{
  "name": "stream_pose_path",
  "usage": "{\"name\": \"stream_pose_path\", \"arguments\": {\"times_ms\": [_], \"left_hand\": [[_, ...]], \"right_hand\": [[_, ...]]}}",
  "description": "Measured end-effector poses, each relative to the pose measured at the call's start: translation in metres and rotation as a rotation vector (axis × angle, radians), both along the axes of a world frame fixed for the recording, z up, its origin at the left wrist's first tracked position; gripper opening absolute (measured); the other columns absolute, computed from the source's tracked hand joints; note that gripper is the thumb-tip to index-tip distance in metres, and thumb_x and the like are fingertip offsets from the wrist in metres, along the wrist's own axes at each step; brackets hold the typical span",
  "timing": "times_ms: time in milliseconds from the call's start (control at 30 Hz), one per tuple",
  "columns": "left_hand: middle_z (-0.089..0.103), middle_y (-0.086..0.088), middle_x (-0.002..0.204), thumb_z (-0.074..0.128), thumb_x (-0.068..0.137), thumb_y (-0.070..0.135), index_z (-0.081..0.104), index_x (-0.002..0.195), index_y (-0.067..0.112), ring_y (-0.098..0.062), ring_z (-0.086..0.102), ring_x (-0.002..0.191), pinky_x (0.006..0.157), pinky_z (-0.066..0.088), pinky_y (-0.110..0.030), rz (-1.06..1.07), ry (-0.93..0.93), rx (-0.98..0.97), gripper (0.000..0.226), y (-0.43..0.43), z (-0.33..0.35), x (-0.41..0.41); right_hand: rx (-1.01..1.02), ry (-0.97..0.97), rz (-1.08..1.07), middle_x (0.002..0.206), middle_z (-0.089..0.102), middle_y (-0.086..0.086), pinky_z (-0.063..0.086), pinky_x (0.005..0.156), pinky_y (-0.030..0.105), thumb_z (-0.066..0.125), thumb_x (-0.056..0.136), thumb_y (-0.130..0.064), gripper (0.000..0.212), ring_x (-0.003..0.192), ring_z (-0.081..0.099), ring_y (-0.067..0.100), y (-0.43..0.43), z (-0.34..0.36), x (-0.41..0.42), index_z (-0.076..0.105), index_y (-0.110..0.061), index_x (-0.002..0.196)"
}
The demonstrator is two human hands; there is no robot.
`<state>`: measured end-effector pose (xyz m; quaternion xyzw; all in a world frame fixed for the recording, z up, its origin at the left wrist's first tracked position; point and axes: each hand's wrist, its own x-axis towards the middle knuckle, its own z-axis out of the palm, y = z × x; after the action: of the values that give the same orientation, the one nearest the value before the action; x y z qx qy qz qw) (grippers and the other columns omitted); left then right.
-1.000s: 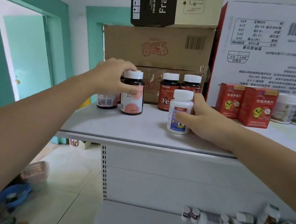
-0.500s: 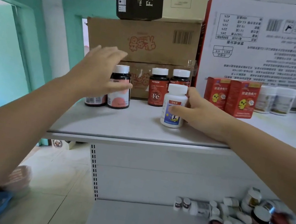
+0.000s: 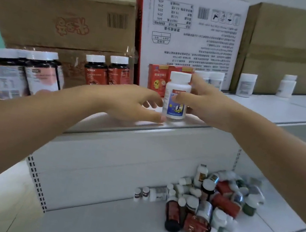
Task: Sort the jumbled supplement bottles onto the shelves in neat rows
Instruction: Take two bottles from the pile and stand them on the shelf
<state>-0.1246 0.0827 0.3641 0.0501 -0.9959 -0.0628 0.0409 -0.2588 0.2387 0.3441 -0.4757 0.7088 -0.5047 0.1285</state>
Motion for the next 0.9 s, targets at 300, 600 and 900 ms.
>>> {"name": "stream_pose_path", "arguments": {"times_ms": [300, 600, 900], "left_hand": [[0.053, 0.014, 0.132, 0.051, 0.09, 0.059, 0.047, 0.137, 0.029, -0.005, 0.053, 0.119, 0.102, 0.043, -0.026, -0.035, 0.009, 0.032, 0.055, 0.098, -0.003, -0.146], [0.05, 0.014, 0.138, 0.048, 0.089, 0.064, 0.047, 0.136, 0.031, -0.008, 0.05, 0.124, 0.108, 0.04, -0.033, 0.124, -0.023, -0.002, 0.058, 0.158, -0.002, -0.288], [0.046, 0.007, 0.14, 0.041, 0.092, 0.064, 0.048, 0.136, 0.03, -0.013, 0.047, 0.122, 0.106, 0.036, -0.032, 0.218, -0.097, -0.101, 0.057, 0.175, -0.003, -0.355]], "right_hand": [[-0.024, -0.015, -0.053, 0.12, 0.064, 0.011, 0.051, 0.099, 0.044, 0.068, 0.08, -0.027, 0.048, 0.108, 0.066, 0.024, 0.101, 0.003, -0.138, 0.048, -0.022, 0.124], [0.097, 0.038, -0.07, 0.121, 0.062, 0.016, 0.048, 0.101, 0.05, 0.063, 0.089, -0.015, 0.032, 0.116, 0.061, 0.027, 0.162, 0.016, -0.309, 0.048, -0.015, 0.117], [0.155, 0.043, -0.068, 0.119, 0.06, 0.007, 0.052, 0.096, 0.038, 0.062, 0.09, -0.014, 0.035, 0.111, 0.062, 0.02, 0.154, 0.023, -0.406, 0.046, -0.016, 0.121]]}}
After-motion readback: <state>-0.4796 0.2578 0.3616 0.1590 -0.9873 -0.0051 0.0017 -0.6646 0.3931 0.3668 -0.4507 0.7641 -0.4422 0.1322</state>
